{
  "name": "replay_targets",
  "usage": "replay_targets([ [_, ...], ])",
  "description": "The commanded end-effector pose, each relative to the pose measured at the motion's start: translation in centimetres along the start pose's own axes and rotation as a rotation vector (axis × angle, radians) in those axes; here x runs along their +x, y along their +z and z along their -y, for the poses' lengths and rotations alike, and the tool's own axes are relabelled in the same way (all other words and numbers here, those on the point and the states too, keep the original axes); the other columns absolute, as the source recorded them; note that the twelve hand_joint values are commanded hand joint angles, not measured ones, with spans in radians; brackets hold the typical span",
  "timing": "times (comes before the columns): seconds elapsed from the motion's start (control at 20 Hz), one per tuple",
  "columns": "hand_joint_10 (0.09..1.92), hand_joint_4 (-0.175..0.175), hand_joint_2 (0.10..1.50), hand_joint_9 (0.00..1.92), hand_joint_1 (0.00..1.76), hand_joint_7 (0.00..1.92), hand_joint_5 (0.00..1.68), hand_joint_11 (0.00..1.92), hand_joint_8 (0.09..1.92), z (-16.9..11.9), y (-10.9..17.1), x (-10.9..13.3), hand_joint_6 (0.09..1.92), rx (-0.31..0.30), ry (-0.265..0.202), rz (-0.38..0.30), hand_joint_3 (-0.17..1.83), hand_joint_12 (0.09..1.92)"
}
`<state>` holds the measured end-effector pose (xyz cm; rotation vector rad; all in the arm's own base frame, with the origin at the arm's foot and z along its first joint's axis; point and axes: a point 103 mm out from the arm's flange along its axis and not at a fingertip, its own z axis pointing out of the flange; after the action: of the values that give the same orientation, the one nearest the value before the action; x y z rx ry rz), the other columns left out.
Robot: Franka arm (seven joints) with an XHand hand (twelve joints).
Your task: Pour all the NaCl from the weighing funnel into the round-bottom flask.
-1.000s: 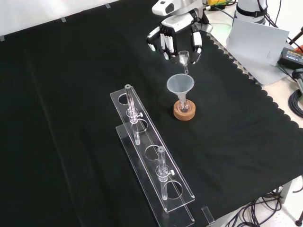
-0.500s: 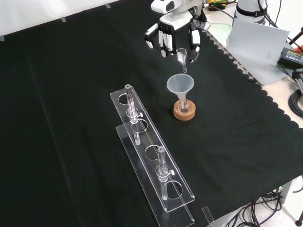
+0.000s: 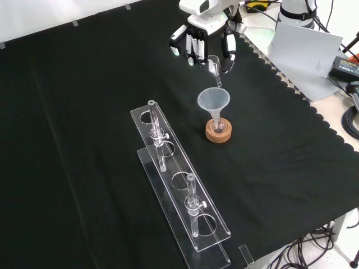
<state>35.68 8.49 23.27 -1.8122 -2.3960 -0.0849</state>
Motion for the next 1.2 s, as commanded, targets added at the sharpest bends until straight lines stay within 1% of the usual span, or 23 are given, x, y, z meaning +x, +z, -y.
replay_targets([
  [0.05,0.15,0.175,0.54,1.30,1.17,1.70,1.61,0.12,0.09,-0.8,0.2,0.2,0.09,0.014,-0.022,0.058,0.71,1.54],
  [0.4,0.15,0.175,0.54,1.30,1.17,1.70,1.61,0.12,0.09,-0.5,1.0,-0.8,0.09,0.034,-0.009,0.096,0.71,1.54],
  [0.6,0.15,0.175,0.54,1.30,1.17,1.70,1.61,0.12,0.09,-0.3,1.0,-1.3,0.09,0.032,0.002,0.109,0.71,1.54],
  [1.05,0.15,0.175,0.54,1.30,1.17,1.70,1.61,0.12,0.09,-0.5,0.9,-1.4,0.09,0.039,-0.017,0.169,0.71,1.54],
  [1.2,0.15,0.175,0.54,1.30,1.17,1.70,1.61,0.12,0.09,-0.6,0.9,-1.1,0.09,0.033,-0.022,0.181,0.71,1.54],
])
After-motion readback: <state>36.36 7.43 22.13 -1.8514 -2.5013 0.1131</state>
